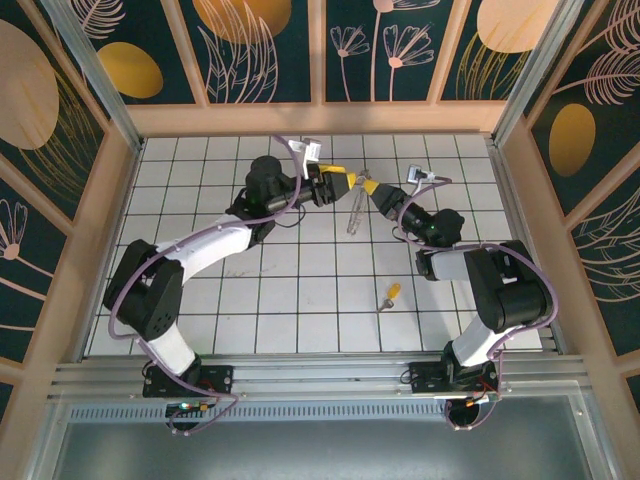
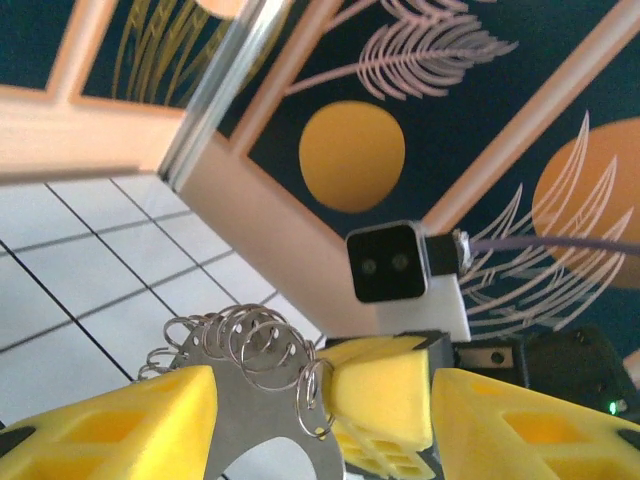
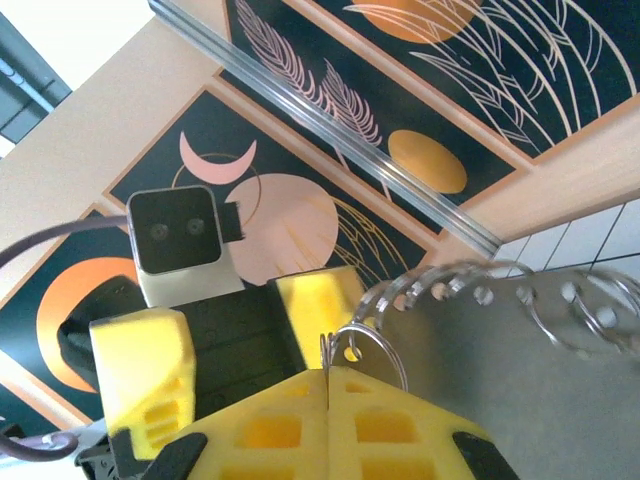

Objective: Put the keys on the keyring

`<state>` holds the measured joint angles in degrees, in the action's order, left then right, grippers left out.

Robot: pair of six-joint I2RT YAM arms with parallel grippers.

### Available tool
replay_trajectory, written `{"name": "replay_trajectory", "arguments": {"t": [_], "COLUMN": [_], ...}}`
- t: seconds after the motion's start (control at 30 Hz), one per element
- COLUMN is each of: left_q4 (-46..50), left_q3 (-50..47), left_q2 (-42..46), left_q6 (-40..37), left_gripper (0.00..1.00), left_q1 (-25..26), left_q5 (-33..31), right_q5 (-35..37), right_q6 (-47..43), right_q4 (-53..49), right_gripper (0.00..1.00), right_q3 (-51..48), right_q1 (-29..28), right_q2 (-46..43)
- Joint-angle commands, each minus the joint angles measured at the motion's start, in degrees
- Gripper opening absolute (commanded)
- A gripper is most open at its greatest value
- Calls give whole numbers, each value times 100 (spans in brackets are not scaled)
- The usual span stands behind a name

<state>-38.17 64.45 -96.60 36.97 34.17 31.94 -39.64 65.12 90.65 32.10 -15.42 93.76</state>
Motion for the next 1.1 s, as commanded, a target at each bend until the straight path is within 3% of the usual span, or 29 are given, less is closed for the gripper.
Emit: {"name": "replay_trajectory", "arguments": {"t": [0.0,0.37,1.07], "left_q4": [-938,-2753,-2936], "left_q3": [-240,-650,-433], "left_q2": [187,-478,-905], "left_q6": [507,1905,2060], "left_gripper": [59,44,37], "left_q1": [-52,-21,184], "left_q5": [-398,-46,-83], "right_q5": [206,605,641], "right_q6": [114,277,317], "right_q4": [661,695,697], "right_gripper": [0,0,0], "right_q3": [16,68,262], "right_q1": [-26,-109,-332], "right_q2": [-112,-129,-23]}}
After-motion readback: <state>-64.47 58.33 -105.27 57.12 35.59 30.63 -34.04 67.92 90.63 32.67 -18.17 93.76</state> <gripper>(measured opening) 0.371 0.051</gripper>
